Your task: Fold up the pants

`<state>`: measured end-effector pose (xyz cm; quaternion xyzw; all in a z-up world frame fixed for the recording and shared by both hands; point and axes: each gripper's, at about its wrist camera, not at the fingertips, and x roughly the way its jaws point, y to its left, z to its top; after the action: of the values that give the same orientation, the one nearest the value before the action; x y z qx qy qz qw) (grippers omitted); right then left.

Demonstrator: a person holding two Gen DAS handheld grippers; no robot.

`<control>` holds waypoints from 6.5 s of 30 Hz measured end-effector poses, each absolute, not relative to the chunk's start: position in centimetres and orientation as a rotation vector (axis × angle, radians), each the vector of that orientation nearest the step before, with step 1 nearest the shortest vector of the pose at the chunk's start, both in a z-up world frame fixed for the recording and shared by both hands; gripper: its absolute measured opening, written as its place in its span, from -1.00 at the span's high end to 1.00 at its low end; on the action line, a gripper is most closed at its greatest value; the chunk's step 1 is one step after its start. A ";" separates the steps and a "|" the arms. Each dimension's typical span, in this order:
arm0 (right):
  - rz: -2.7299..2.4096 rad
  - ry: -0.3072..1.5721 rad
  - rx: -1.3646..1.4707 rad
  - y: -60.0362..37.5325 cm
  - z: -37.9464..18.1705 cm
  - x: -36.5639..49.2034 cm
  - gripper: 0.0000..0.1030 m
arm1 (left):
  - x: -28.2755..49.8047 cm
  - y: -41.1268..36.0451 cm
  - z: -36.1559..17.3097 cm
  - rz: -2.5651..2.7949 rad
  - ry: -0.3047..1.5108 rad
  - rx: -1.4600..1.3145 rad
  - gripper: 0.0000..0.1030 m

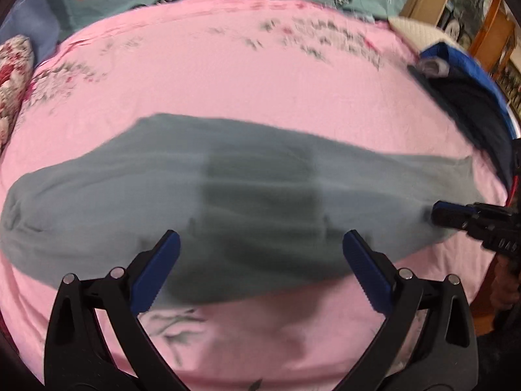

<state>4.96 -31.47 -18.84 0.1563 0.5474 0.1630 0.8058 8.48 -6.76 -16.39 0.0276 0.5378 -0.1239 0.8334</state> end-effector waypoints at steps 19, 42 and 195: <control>-0.158 0.993 0.864 -52.5 -19.5 -3.2 0.09 | 8.1 -17.5 -14.5 -0.395 1.133 0.281 -0.96; -0.150 1.023 0.978 -50.6 -19.6 -4.9 0.07 | 7.8 -20.3 -19.0 -0.485 1.313 0.375 -0.96; 0.940 1.155 -0.047 -10.7 -16.0 16.4 0.84 | 6.1 2.2 -15.9 -0.178 1.140 -0.292 0.52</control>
<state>16.40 -10.68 -15.99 -0.0216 0.5256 0.4276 0.7351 6.12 2.24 -15.89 -0.1373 0.5371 -0.0839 0.8280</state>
